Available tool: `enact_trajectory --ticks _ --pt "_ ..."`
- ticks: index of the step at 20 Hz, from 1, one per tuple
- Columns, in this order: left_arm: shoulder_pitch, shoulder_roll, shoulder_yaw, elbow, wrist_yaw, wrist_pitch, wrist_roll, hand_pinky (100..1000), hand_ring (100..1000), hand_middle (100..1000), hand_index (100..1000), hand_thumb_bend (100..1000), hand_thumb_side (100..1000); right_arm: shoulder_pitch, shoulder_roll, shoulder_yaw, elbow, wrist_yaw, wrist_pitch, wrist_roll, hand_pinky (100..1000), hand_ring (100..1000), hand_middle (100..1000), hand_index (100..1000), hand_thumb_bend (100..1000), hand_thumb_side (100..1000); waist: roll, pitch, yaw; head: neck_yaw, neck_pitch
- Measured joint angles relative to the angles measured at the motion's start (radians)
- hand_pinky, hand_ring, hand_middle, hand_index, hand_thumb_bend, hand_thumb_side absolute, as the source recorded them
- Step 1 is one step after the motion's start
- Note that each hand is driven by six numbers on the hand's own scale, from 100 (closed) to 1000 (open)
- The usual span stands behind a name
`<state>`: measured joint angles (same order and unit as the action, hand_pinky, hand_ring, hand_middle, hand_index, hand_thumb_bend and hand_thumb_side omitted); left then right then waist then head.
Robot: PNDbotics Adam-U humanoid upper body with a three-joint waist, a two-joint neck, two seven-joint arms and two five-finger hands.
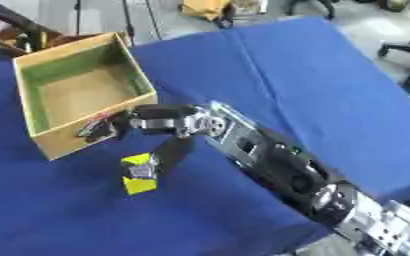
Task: Pick up objects on the table and place them in the box.
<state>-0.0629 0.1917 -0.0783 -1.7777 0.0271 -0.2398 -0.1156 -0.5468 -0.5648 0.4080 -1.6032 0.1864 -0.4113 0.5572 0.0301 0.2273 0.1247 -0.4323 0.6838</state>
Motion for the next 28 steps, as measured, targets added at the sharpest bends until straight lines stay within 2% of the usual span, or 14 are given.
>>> enact_trajectory --ticks 11,12,13,18,24,28 --pt "0.000 0.000 -0.002 0.000 0.000 -0.001 -0.001 451 755 408 588 275 868 -0.002 0.018 0.009 0.069 0.156 -0.112 -0.062 785 998 878 953 175 543 0.001 0.000 -0.001 0.000 0.000" --pt "0.000 0.000 -0.002 0.000 0.000 -0.001 -0.001 451 755 408 587 276 869 -0.002 0.019 0.011 0.076 0.171 -0.121 -0.070 783 996 877 953 186 507 0.001 0.000 -0.001 0.000 0.000" --pt "0.000 0.000 -0.002 0.000 0.000 -0.001 -0.001 451 755 408 587 276 868 -0.002 0.019 0.012 0.083 0.187 -0.129 -0.078 783 996 877 953 176 540 0.001 0.000 -0.002 0.000 0.000" --pt "0.000 0.000 -0.003 0.000 0.000 -0.001 -0.001 451 755 408 587 275 868 0.001 0.033 0.017 0.125 0.268 -0.168 -0.118 776 985 874 952 176 529 0.002 0.000 -0.003 0.000 0.000" --pt "0.000 0.000 -0.004 0.000 0.000 -0.001 -0.002 452 755 408 588 276 867 0.006 0.042 0.018 0.168 0.351 -0.199 -0.171 754 941 865 950 170 507 0.002 0.000 -0.007 0.000 0.000" --pt "0.000 0.000 -0.004 0.000 0.000 -0.001 -0.002 452 755 408 588 277 867 0.010 0.046 0.019 0.186 0.391 -0.213 -0.202 719 877 852 948 151 474 0.001 0.000 -0.007 0.001 0.000"
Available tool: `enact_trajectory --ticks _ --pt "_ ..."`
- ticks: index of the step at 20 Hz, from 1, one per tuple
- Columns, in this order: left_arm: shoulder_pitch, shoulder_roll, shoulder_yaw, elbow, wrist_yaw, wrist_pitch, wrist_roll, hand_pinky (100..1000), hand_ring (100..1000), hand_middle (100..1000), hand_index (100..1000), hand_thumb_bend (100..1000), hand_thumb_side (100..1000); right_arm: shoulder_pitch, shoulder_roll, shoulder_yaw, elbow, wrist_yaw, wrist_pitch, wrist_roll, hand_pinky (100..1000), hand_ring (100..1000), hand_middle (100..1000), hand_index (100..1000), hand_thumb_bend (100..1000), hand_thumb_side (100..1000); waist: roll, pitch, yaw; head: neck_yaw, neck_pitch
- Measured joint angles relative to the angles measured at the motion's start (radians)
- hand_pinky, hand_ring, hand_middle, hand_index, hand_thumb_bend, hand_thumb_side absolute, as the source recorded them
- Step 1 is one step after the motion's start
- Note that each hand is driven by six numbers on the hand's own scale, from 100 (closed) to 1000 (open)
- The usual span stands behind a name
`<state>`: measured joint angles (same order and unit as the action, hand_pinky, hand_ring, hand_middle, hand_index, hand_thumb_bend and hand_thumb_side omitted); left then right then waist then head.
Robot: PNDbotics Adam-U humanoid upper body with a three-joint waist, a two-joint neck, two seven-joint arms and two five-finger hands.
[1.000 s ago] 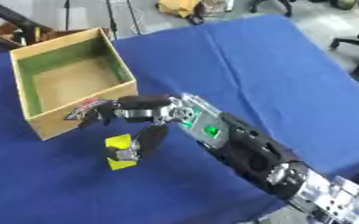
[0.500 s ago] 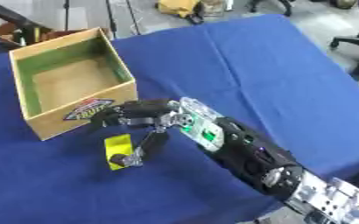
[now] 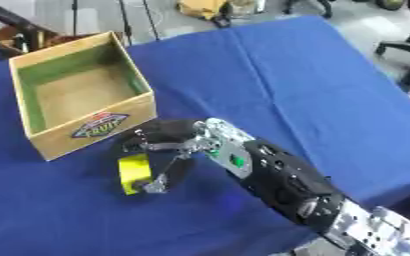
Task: Pick up objects on the table and place them in the box.
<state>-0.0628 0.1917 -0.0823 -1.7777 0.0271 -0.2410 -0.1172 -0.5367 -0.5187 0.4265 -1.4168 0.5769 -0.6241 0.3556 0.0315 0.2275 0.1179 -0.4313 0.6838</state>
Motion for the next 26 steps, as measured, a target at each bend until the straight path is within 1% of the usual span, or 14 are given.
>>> enact_trajectory --ticks 6,8,9,11,14,15,16,17,21,26 --pt "0.000 0.000 -0.001 0.000 0.000 0.000 0.000 452 756 408 588 277 867 0.000 0.007 0.002 0.013 0.030 -0.012 -0.038 640 726 754 938 110 395 -0.002 0.000 0.005 0.006 0.000" --pt "0.000 0.000 -0.001 0.000 0.000 0.000 0.000 452 756 408 588 277 867 0.000 0.007 0.003 0.014 0.036 -0.015 -0.051 585 630 699 933 103 365 -0.002 0.000 0.006 0.008 0.000" --pt "0.000 0.000 -0.001 0.000 0.000 0.000 0.000 452 756 408 588 277 867 0.000 0.007 0.004 0.014 0.039 -0.017 -0.058 550 580 650 929 100 349 -0.002 0.000 0.007 0.008 0.000" --pt "0.000 0.000 -0.001 0.000 0.000 0.000 0.000 452 756 408 588 277 867 0.000 0.007 0.005 0.014 0.044 -0.022 -0.071 515 536 595 923 100 315 -0.003 0.000 0.008 0.009 0.000" --pt "0.000 0.000 -0.001 0.000 0.000 0.000 0.000 452 756 408 588 277 867 0.000 0.007 0.006 0.013 0.048 -0.030 -0.087 499 517 507 913 100 285 -0.003 0.000 0.008 0.010 0.000" --pt "0.000 0.000 -0.001 0.000 0.000 0.000 0.000 452 756 408 588 276 868 0.000 0.007 0.006 0.012 0.049 -0.031 -0.091 495 506 477 910 100 298 -0.003 0.000 0.008 0.011 0.000" --pt "0.000 0.000 -0.001 0.000 0.000 0.000 0.000 452 756 408 588 278 867 0.000 0.007 0.006 0.007 0.049 -0.031 -0.095 493 500 458 909 100 266 -0.004 0.000 0.008 0.011 0.000" --pt "0.000 0.000 -0.001 0.000 0.000 0.000 0.000 452 756 408 588 278 867 0.000 0.006 0.006 0.002 0.048 -0.030 -0.098 491 495 446 908 100 260 -0.005 0.000 0.009 0.011 0.000" --pt "0.000 0.000 -0.001 0.000 0.000 0.000 0.000 452 756 408 588 280 866 0.000 0.001 0.009 -0.042 0.030 -0.018 -0.104 480 485 443 908 100 250 -0.012 -0.003 0.013 0.012 0.000" --pt "0.000 0.000 -0.001 0.000 0.000 0.000 0.000 452 756 408 588 281 862 -0.006 -0.027 0.012 -0.124 -0.039 0.021 -0.094 461 467 444 908 100 226 -0.020 -0.009 0.024 0.012 0.000"
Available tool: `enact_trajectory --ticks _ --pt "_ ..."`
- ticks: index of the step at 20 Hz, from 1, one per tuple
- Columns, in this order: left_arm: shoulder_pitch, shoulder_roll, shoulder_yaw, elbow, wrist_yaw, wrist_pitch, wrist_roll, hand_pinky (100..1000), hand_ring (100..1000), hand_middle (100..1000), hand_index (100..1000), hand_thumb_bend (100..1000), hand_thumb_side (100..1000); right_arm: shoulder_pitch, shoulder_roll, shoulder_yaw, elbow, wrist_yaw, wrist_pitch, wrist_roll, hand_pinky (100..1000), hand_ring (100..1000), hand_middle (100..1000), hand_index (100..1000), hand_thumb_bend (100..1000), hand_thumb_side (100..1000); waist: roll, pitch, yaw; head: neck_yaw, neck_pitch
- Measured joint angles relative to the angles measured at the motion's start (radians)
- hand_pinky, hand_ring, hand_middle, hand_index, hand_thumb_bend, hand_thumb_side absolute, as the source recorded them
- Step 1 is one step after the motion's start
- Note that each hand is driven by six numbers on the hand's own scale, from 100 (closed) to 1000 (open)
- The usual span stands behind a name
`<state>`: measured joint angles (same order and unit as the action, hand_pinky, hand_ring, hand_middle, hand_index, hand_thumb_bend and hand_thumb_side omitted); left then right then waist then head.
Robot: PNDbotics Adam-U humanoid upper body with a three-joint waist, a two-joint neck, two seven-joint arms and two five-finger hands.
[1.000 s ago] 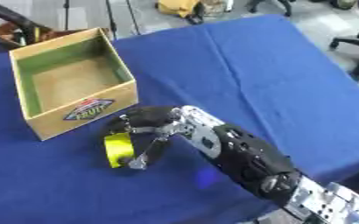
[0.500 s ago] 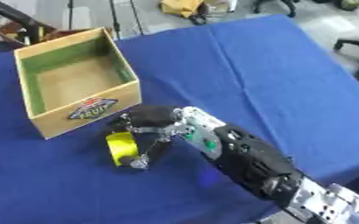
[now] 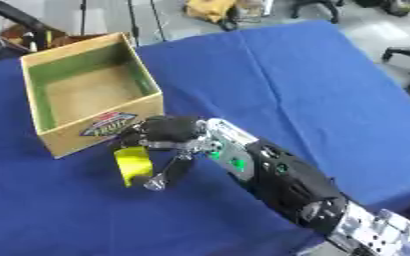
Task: Pick up objects on the table and place them in the box.
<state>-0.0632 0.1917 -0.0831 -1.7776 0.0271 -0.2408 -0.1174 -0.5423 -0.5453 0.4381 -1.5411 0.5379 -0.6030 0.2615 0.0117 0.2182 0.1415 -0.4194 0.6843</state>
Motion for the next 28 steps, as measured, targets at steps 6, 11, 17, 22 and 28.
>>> enact_trajectory --ticks 6,11,17,22,28 --pt "-0.012 0.000 -0.003 0.000 0.005 0.002 -0.005 453 755 408 587 282 857 -0.049 -0.072 -0.022 -0.099 -0.097 0.066 -0.004 459 459 449 908 100 181 -0.012 -0.003 0.045 -0.013 0.000" --pt "-0.050 0.002 -0.028 -0.001 0.018 0.003 -0.029 453 754 409 587 284 849 -0.101 -0.118 -0.069 -0.080 -0.175 0.131 -0.025 473 473 463 910 100 211 -0.037 -0.002 0.131 -0.061 -0.005" --pt "-0.088 0.011 -0.061 -0.007 0.040 0.006 -0.065 454 742 409 587 283 848 -0.159 -0.127 -0.113 0.044 -0.207 0.205 -0.016 514 532 520 916 100 249 -0.062 0.006 0.238 -0.138 -0.028" --pt "-0.098 0.011 -0.072 -0.012 0.049 0.008 -0.081 454 742 409 587 282 848 -0.197 -0.123 -0.124 0.169 -0.160 0.250 0.006 556 625 610 922 100 301 -0.062 0.010 0.271 -0.171 -0.038" --pt "-0.104 0.011 -0.075 -0.012 0.052 0.009 -0.089 454 742 409 587 283 847 -0.207 -0.088 -0.124 0.328 -0.068 0.211 0.036 589 701 684 929 100 382 -0.063 0.011 0.269 -0.181 -0.044"
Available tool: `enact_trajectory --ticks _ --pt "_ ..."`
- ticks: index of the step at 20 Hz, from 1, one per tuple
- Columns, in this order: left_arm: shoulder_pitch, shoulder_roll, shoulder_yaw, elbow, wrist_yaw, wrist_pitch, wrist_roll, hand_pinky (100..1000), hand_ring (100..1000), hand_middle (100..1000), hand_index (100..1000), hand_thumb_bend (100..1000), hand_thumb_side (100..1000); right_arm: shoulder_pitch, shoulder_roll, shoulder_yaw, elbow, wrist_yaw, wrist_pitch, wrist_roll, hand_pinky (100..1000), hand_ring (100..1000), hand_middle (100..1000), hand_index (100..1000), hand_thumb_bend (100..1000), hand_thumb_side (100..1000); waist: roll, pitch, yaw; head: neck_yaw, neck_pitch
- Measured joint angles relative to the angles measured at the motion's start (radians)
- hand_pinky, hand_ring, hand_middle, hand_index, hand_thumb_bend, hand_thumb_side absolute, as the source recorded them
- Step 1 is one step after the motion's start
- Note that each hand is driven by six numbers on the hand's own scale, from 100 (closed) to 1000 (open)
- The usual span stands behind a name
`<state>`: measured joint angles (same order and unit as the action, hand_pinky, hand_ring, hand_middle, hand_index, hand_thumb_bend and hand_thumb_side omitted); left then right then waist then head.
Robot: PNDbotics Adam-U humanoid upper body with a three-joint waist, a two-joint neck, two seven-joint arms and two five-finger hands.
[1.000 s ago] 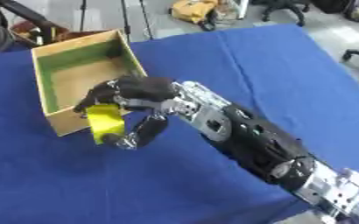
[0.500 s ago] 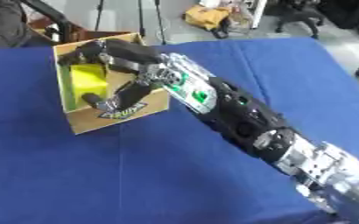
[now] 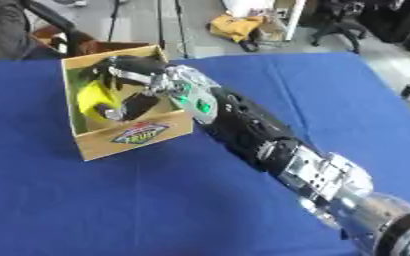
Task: Pick up objects on the table and place them in the box.
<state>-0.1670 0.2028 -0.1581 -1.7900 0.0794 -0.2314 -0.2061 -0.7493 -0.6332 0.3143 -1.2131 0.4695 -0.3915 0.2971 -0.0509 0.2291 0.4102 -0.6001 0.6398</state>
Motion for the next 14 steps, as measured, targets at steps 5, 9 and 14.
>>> enact_trajectory --ticks 5,9,14 --pt "-0.001 0.000 0.000 0.000 0.001 0.001 -0.002 454 742 409 587 283 846 -0.051 0.045 -0.033 0.186 0.110 -0.104 -0.022 646 775 746 935 100 454 0.000 -0.010 -0.008 0.000 0.000" --pt "-0.001 0.000 0.000 0.000 0.001 0.002 -0.002 455 742 409 587 284 847 -0.061 0.062 -0.058 0.270 0.143 -0.174 -0.062 784 971 857 944 100 551 0.001 -0.015 -0.020 0.001 0.000" --pt "-0.001 0.000 0.000 0.000 0.003 0.003 -0.004 454 741 409 587 287 844 -0.061 0.067 -0.062 0.278 0.204 -0.196 -0.075 854 1000 925 947 100 602 0.001 -0.020 -0.029 0.001 0.000"
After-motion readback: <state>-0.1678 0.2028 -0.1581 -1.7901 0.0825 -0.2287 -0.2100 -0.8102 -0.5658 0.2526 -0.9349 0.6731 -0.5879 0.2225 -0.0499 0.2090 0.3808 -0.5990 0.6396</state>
